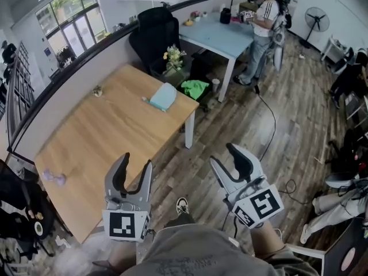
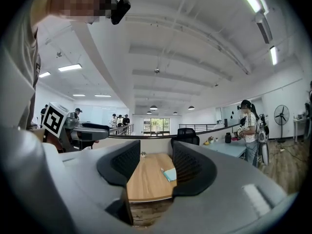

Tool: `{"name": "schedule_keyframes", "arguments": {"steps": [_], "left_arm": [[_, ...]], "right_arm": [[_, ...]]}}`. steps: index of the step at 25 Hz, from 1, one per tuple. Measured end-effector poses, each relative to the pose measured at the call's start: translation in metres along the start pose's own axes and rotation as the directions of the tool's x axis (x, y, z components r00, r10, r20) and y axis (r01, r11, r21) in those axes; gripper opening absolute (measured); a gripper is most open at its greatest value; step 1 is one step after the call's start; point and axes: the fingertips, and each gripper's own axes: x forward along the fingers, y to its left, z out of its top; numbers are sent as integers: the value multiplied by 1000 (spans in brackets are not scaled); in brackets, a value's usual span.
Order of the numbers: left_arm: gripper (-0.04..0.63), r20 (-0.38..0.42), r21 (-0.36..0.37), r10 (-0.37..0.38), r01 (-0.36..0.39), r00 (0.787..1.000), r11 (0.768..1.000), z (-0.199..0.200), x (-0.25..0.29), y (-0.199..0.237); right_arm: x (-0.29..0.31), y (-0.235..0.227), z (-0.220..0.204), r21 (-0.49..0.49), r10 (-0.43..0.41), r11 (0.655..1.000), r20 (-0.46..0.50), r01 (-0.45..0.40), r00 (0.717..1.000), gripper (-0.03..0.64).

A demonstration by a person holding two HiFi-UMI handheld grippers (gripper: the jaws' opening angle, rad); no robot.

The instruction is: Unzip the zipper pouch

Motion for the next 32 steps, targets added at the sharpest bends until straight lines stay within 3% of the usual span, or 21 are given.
{"name": "schedule_keyframes", "arguments": {"steps": [8,18,25,32], "left_arm": [[199,-21,7,-17,18,1000,1000,-21,71,71],[199,-56,-29,-7,5,998,1000,-52,124,103],[199,-100,-35,21,-25,995,999,-70,170,110],[199,-157,-25,154,-160,976,987,-78,234,133]], "right_arm": [[105,-19,0,-10,-6,1000,-11,6,1000,192],[167,-43,-22,-26,29,999,-70,-31,997,192],[220,-76,-33,-23,129,991,-80,-131,988,192],[296,-124,-38,-15,291,956,-95,-294,952,192]]}}
